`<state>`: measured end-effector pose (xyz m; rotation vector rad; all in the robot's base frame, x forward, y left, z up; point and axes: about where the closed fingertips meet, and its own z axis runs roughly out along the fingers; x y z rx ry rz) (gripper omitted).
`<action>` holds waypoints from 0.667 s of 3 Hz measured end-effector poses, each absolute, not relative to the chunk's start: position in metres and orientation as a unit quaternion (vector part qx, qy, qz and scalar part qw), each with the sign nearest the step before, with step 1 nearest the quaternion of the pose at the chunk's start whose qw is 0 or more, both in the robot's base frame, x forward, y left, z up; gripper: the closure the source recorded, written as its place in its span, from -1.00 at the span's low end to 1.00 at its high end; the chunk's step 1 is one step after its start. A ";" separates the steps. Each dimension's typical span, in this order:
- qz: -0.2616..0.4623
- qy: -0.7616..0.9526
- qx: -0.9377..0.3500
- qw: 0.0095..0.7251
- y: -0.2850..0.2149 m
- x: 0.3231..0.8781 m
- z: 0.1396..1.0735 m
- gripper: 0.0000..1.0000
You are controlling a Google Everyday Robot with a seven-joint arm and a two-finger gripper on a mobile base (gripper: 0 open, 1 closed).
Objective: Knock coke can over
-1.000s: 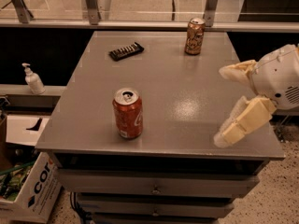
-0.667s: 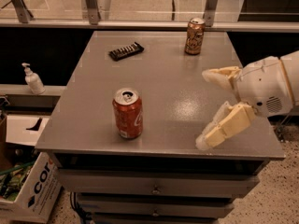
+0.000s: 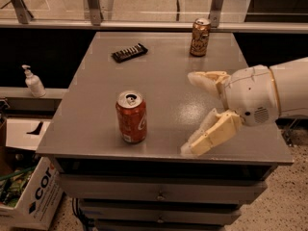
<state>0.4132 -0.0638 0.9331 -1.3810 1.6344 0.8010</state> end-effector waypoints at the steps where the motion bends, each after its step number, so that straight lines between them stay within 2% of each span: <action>1: 0.318 0.651 -0.550 0.415 -0.064 0.413 0.933 -1.00; 2: 0.347 0.634 -0.543 0.427 -0.045 0.411 0.923 -1.00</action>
Offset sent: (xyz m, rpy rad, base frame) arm -0.0037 0.0469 -0.0319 0.1968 0.0204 0.0672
